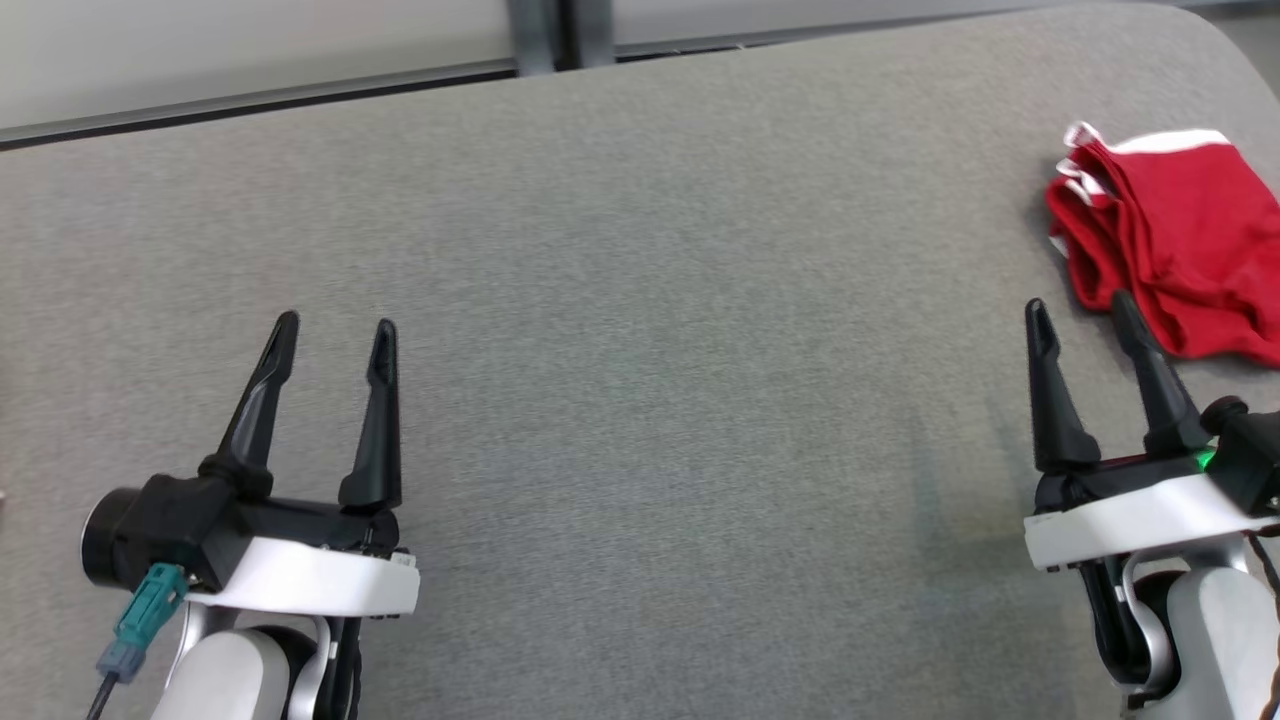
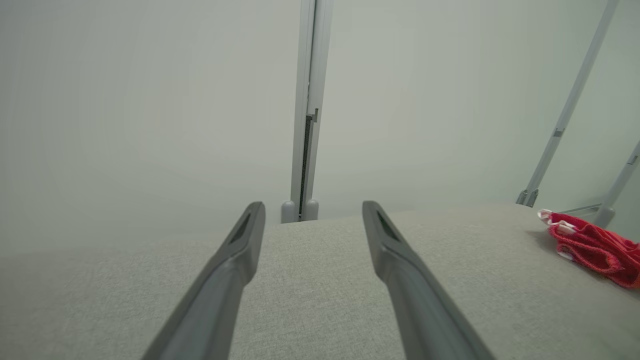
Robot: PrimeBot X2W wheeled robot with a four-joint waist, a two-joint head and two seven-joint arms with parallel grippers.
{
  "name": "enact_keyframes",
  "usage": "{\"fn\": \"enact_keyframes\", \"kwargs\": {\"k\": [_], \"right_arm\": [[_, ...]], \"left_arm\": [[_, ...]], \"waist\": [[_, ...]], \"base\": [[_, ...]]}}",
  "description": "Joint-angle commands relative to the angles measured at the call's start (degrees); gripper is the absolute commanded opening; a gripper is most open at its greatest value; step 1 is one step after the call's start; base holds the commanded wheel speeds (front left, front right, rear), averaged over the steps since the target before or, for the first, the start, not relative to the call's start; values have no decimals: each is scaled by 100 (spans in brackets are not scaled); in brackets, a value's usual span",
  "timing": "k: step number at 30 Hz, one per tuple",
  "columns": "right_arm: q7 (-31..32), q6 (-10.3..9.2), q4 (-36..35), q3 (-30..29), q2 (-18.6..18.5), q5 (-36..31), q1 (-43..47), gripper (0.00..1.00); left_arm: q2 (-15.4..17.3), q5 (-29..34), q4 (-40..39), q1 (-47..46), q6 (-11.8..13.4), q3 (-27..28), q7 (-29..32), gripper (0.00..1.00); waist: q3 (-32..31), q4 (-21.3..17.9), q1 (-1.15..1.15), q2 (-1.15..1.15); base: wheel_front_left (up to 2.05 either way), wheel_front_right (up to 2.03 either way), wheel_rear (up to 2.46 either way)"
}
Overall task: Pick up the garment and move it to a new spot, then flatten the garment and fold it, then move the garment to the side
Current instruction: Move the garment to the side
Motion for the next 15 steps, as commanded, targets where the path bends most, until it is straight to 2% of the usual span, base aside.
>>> {"fn": "enact_keyframes", "kwargs": {"k": [1,8,15], "right_arm": [[24,-10,-46,16,-1,-23,84,100],[264,-10,-344,-44,93,-158,506,100],[533,-10,-538,-159,139,-189,1072,100]], "left_arm": [[9,-32,17,67,28,39,-36,100],[9,-92,209,433,136,116,-127,100],[73,-106,398,892,220,98,-82,100]], "waist": [[-186,243,0,0],[-582,747,0,0],[-1164,923,0,0]], "base": [[0,0,0],[0,0,0],[0,0,0]]}}
